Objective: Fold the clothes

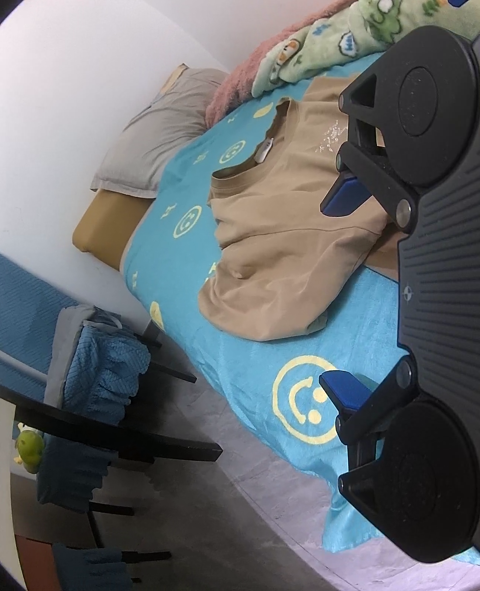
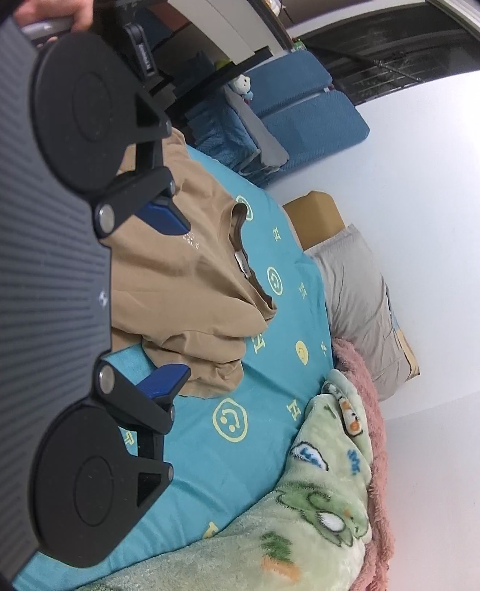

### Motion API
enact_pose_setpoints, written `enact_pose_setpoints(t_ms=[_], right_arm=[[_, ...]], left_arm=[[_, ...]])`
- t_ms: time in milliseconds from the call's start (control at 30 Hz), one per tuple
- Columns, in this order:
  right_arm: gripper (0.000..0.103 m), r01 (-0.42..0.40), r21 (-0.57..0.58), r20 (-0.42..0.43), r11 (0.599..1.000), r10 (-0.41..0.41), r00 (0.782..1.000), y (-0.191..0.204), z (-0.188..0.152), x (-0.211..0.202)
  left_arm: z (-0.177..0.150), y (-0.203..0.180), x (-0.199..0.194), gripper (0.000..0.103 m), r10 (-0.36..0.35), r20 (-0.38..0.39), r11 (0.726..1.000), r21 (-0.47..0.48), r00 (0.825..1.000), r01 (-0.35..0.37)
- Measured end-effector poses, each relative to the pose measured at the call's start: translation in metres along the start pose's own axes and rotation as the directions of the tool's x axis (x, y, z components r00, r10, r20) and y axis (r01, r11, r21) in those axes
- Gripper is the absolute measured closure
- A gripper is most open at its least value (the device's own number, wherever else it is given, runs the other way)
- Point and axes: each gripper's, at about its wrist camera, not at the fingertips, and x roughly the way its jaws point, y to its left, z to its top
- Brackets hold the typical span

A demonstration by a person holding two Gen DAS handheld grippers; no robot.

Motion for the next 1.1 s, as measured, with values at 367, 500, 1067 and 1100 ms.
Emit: enact_pose_setpoints(t_ms=[367, 500, 1067, 1100], right_arm=[[0.025, -0.036, 0.055, -0.05, 0.998, 0.039, 0.998, 0.001, -0.002, 0.01], [0.025, -0.039, 0.123, -0.077, 0.992, 0.048, 0.996, -0.009, -0.004, 0.021], [0.025, 0.001, 0.199, -0.181, 0.98, 0.036, 0.983, -0.03, -0.02, 0.082], [0.025, 0.002, 0.193, -0.186, 0.981, 0.034, 0.982, -0.03, -0.021, 0.085]], left_arm=[[-0.006, 0.006, 0.049, 0.03, -0.177, -0.116, 0.952, -0.273, 0.977, 0.14], [-0.012, 0.018, 0.066, 0.032, -0.255, -0.039, 0.874, -0.436, 0.966, 0.213], [0.057, 0.01, 0.135, 0.093, -0.062, 0.0, 0.964, -0.258, 0.998, 0.06], [0.065, 0.005, 0.137, 0.094, -0.04, -0.01, 0.98, -0.197, 0.999, 0.037]])
